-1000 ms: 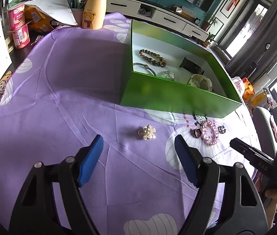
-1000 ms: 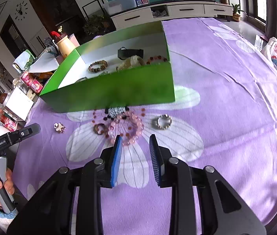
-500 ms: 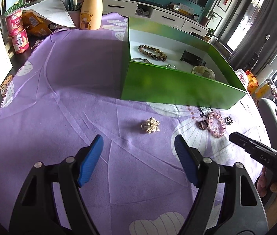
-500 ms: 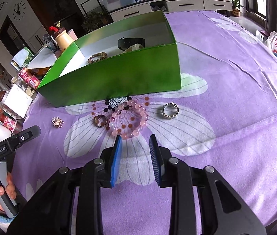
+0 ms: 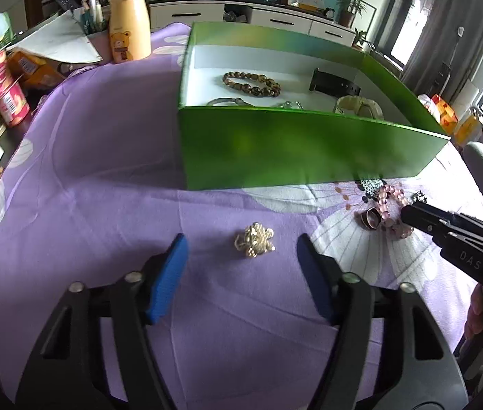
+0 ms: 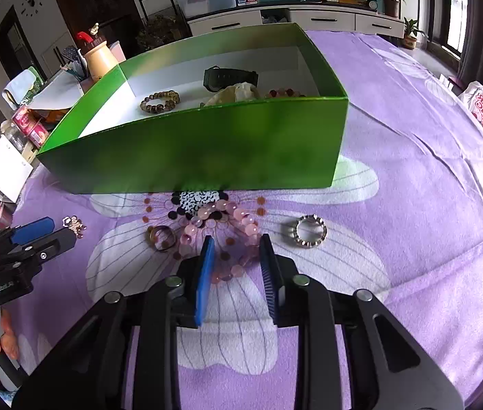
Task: Organize jewelry
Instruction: 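Grasp the gold flower brooch with the left tool while the right tool grasps the pink bead bracelet, then carry the brooch and pink bead bracelet over the green box with both tools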
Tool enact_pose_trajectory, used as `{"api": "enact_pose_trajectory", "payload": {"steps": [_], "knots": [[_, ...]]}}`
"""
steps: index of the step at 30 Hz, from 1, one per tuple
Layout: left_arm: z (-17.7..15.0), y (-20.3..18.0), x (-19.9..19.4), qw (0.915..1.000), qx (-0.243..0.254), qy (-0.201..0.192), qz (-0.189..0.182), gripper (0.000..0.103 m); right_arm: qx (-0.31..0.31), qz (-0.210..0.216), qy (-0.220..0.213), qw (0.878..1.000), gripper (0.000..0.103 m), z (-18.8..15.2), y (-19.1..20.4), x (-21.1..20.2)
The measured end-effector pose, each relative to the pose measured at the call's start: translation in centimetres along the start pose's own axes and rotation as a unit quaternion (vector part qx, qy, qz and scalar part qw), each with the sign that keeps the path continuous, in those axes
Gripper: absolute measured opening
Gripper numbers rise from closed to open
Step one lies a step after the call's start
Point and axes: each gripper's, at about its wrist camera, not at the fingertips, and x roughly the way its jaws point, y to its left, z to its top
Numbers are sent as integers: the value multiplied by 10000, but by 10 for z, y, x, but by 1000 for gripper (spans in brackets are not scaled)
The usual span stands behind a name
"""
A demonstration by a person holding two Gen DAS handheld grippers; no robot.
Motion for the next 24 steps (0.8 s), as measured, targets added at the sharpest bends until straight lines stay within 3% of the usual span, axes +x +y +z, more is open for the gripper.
{"api": "enact_pose_trajectory", "payload": {"steps": [1, 3, 5, 7, 24], "knots": [[1, -2, 3, 10000, 55, 5, 21, 50, -52, -78, -18, 10000, 19, 0, 1, 1], [2, -7, 5, 9997, 221, -60, 119, 47, -119, -174, -45, 9998, 12, 1, 1, 2], [2, -10, 6, 9993, 310, -94, 161, 31, -156, -217, -71, 9996, 10, 0, 0, 2], [1, -13, 6, 9988, 428, -133, 188, 24, -169, -222, -103, 9996, 9, -1, 0, 2], [2, 0, -30, 9982, -125, -389, -434, 19, -205, 346, -934, 9948, 7, 8, 16, -69]]}}
